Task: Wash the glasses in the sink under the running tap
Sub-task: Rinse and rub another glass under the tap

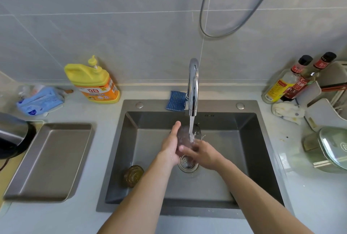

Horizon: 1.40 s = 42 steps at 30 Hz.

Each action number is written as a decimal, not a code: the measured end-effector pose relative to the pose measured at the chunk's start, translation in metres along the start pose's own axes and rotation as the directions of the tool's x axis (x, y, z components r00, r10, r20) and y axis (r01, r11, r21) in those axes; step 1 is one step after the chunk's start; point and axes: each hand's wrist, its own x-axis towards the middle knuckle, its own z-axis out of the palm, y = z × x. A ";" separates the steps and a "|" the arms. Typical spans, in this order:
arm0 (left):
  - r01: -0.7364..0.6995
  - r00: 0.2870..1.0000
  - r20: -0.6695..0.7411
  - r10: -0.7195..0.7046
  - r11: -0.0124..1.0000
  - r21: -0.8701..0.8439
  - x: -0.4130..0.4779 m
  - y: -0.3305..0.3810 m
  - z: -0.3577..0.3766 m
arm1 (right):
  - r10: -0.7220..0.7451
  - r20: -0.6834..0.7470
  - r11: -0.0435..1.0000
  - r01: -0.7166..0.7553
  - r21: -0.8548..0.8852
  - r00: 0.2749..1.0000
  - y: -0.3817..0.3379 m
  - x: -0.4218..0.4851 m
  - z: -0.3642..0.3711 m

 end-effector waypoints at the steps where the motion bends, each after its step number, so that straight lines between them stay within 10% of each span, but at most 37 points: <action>1: 0.022 0.999 0.026 -0.022 1.000 -0.015 -0.004 0.003 0.002 | -0.053 -0.028 0.988 0.048 -0.147 0.998 0.004 0.002 -0.004; 4: 0.020 0.998 0.066 -0.018 0.999 -0.028 0.001 -0.001 0.002 | -0.070 -0.153 0.984 0.043 -0.171 0.986 -0.002 0.007 -0.003; 9: -0.031 0.999 0.020 0.032 0.999 -0.034 -0.004 -0.008 0.004 | 0.084 -0.115 0.914 -0.030 0.403 0.990 -0.016 0.012 0.011; 12: 0.028 0.999 0.047 -0.027 0.999 -0.016 -0.005 0.000 0.000 | -0.100 0.000 0.995 0.100 -0.019 0.995 0.001 0.004 -0.004; 15: 0.038 0.999 0.038 -0.037 0.999 -0.031 -0.003 0.001 -0.003 | -0.259 -0.066 0.859 0.198 -0.473 0.964 0.014 0.009 -0.014; 18: 0.028 0.996 0.083 -0.021 0.997 -0.078 -0.009 -0.002 0.005 | -0.124 -0.294 0.986 0.086 -0.140 0.948 -0.007 0.013 -0.003; 21: 0.027 0.998 0.068 -0.019 0.994 -0.108 -0.012 0.000 0.010 | 0.065 -0.120 0.943 -0.021 0.331 0.991 -0.014 0.012 0.004; 26: 0.059 0.998 0.011 -0.059 0.993 -0.103 -0.009 0.006 0.001 | -0.260 -0.043 0.868 0.213 -0.449 0.965 0.023 0.012 -0.011; 30: 0.078 0.995 0.069 -0.067 0.984 -0.160 -0.016 -0.002 0.005 | -0.093 -0.224 0.994 0.077 -0.077 0.970 -0.002 0.010 0.003; 33: 0.055 0.997 0.060 -0.046 0.987 -0.149 -0.016 -0.006 0.006 | 0.086 -0.042 0.924 -0.064 0.376 0.995 -0.010 0.005 0.008; 39: 0.083 0.992 0.101 -0.072 0.990 -0.115 -0.023 -0.004 0.006 | -0.080 0.003 0.924 0.075 -0.376 0.997 0.002 0.009 -0.004; 42: 0.088 0.993 0.091 -0.076 0.988 -0.129 -0.025 -0.004 0.014 | 0.026 -0.160 0.993 -0.044 -0.111 0.987 -0.001 0.011 0.008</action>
